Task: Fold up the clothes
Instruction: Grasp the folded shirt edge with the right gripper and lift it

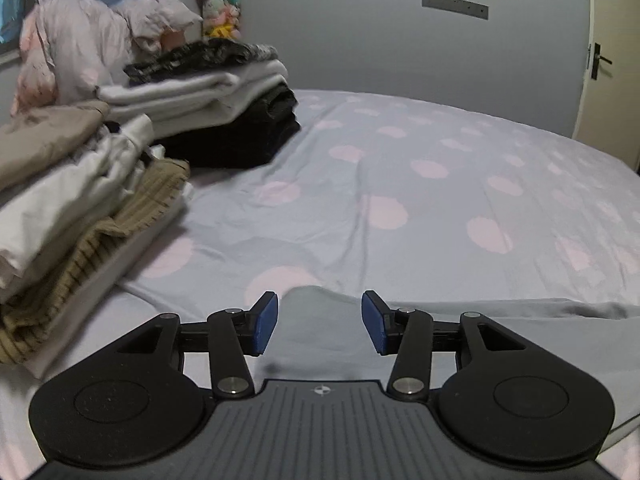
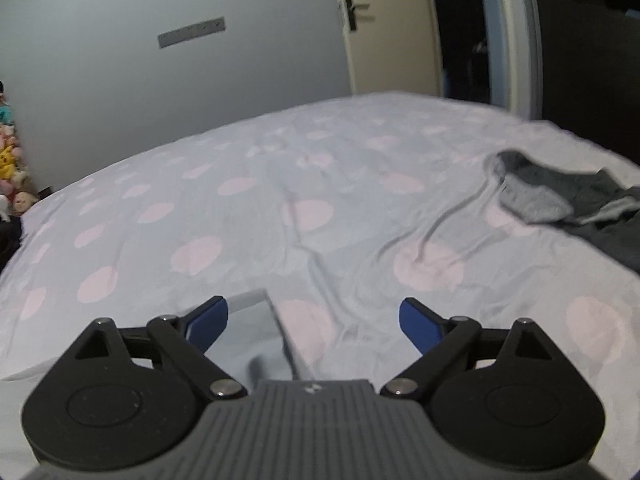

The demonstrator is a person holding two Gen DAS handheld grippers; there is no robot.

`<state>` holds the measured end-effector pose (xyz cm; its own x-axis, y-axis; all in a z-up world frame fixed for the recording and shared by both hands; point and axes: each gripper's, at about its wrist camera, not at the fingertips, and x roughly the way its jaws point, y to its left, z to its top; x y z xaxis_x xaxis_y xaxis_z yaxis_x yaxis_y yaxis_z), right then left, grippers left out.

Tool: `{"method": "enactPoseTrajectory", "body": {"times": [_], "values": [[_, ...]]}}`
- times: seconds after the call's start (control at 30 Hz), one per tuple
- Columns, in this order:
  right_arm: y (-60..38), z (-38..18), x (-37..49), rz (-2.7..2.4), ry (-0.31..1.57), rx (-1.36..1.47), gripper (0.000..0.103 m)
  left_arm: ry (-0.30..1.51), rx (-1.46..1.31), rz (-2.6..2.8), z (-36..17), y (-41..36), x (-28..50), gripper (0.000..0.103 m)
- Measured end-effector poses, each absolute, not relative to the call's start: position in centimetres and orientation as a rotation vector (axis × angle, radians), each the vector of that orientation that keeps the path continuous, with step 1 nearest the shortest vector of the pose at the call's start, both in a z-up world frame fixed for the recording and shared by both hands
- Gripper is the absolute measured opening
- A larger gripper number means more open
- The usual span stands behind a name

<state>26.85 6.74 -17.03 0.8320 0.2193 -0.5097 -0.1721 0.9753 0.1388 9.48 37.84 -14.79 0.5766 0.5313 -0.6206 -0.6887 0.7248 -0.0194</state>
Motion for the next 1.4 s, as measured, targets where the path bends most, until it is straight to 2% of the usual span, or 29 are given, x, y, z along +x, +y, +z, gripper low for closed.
{"method": "enactPoseTrajectory", "body": {"times": [0.37, 0.47, 0.73, 0.8, 0.9, 0.97, 1.13, 1.23, 1.4], "values": [[7.4, -19.3, 28.7, 0.252, 0.695, 0.072, 0.093, 0.743, -0.276, 0.637, -16.5, 38.8, 11.0, 0.054], [7.5, -20.0, 29.3, 0.271, 0.746, 0.072, 0.090, 0.750, -0.288, 0.636, -16.8, 39.2, 11.1, 0.054], [7.4, -21.1, 29.9, 0.306, 0.840, 0.102, 0.090, 0.765, -0.347, 0.643, -17.1, 40.3, 10.8, 0.054], [7.2, -21.1, 29.7, 0.310, 0.849, 0.119, 0.085, 0.769, -0.373, 0.641, -17.1, 40.6, 10.7, 0.054], [7.2, -20.9, 29.5, 0.342, 0.852, 0.145, 0.068, 0.772, -0.381, 0.641, -17.0, 40.6, 10.6, 0.054], [7.2, -20.7, 29.5, 0.371, 0.853, 0.161, 0.051, 0.773, -0.377, 0.642, -17.0, 40.5, 10.6, 0.054], [6.9, -20.1, 29.7, 0.380, 0.849, 0.202, 0.033, 0.775, -0.374, 0.644, -16.7, 40.4, 10.6, 0.054], [6.3, -19.6, 29.8, 0.395, 0.857, 0.272, 0.024, 0.771, -0.377, 0.643, -16.3, 40.5, 10.6, 0.054], [6.3, -17.7, 29.3, 0.439, 0.842, 0.332, 0.022, 0.752, -0.382, 0.634, -15.6, 41.0, 10.4, 0.054]]}}
